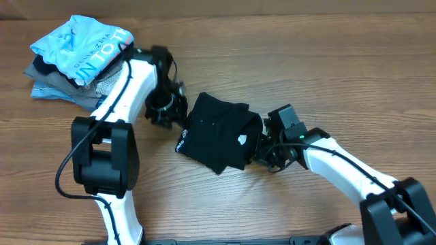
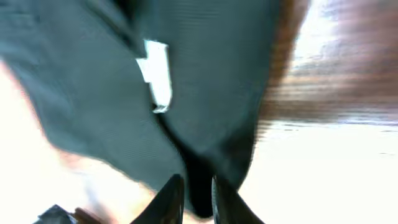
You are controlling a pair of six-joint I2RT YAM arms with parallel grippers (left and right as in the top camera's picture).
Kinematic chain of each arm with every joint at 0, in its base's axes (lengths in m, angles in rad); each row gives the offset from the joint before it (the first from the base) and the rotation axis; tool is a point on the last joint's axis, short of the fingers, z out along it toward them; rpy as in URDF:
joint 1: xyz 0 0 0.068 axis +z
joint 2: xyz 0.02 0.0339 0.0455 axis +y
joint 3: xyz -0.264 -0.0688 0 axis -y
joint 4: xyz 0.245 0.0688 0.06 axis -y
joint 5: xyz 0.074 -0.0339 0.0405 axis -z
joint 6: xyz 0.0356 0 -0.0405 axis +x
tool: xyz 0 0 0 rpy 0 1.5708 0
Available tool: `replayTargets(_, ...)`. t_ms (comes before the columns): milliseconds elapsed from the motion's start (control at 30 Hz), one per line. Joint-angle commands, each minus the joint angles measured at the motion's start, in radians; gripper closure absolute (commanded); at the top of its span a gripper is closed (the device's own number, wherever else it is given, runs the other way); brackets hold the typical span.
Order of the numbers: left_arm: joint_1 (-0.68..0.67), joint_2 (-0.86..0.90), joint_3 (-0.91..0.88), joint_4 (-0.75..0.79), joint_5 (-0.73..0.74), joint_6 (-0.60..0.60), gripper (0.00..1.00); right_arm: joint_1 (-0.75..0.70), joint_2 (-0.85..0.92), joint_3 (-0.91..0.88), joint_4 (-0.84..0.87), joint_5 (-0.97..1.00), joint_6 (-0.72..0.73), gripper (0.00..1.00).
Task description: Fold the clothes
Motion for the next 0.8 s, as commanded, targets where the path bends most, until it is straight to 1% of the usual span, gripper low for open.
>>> replayTargets(0, 0.005, -0.011, 0.118, -0.015, 0.016, 0.045, 0.5, -0.01, -0.071, 0.145, -0.066, 0.032, -0.188, 0.78)
replayTargets(67, -0.003, -0.011, 0.14, -0.023, 0.047, 0.064, 0.61, -0.01, -0.073, 0.198, -0.1, 0.032, -0.205, 0.77)
replayTargets(100, -0.009, -0.011, 0.141, -0.023, 0.065, 0.072, 0.64, -0.01, -0.073, 0.215, -0.106, 0.035, -0.205, 0.76)
replayTargets(133, -0.016, -0.011, 0.141, -0.019, 0.068, 0.074, 0.64, -0.01, -0.073, 0.226, -0.108, 0.04, -0.204, 0.77)
replayTargets(167, -0.021, -0.011, 0.141, -0.01, 0.061, 0.074, 0.6, -0.01, -0.073, 0.232, -0.106, 0.042, -0.199, 0.77)
replayTargets(200, -0.026, -0.011, 0.141, 0.012, 0.042, 0.078, 0.53, -0.01, -0.073, 0.235, -0.103, 0.04, -0.188, 0.77)
replayTargets(267, -0.031, -0.011, 0.141, 0.082, 0.018, 0.105, 0.44, -0.01, -0.073, 0.235, -0.116, 0.037, -0.139, 0.77)
replayTargets(333, -0.034, -0.008, 0.141, 0.172, 0.016, 0.179, 0.41, -0.006, -0.069, 0.235, -0.146, 0.037, -0.064, 0.77)
replayTargets(400, -0.035, -0.002, 0.14, 0.233, 0.011, 0.2, 0.37, 0.003, -0.06, 0.234, -0.169, 0.037, -0.021, 0.77)
replayTargets(533, -0.035, 0.026, 0.137, 0.313, 0.01, 0.212, 0.22, 0.031, -0.023, 0.233, -0.175, 0.006, 0.016, 0.74)
replayTargets(600, -0.035, 0.061, 0.137, 0.348, 0.036, 0.223, 0.2, 0.062, 0.018, 0.23, -0.13, -0.008, 0.026, 0.74)
replayTargets(667, -0.035, 0.089, 0.137, 0.362, 0.111, 0.251, 0.18, 0.09, 0.056, 0.217, -0.08, -0.003, 0.069, 0.74)
replayTargets(700, -0.035, 0.1, 0.137, 0.367, 0.149, 0.262, 0.17, 0.101, 0.076, 0.208, -0.051, -0.006, 0.11, 0.78)
replayTargets(767, -0.035, 0.129, 0.137, 0.378, 0.219, 0.272, 0.16, 0.123, 0.124, 0.187, 0.009, -0.043, 0.19, 0.81)
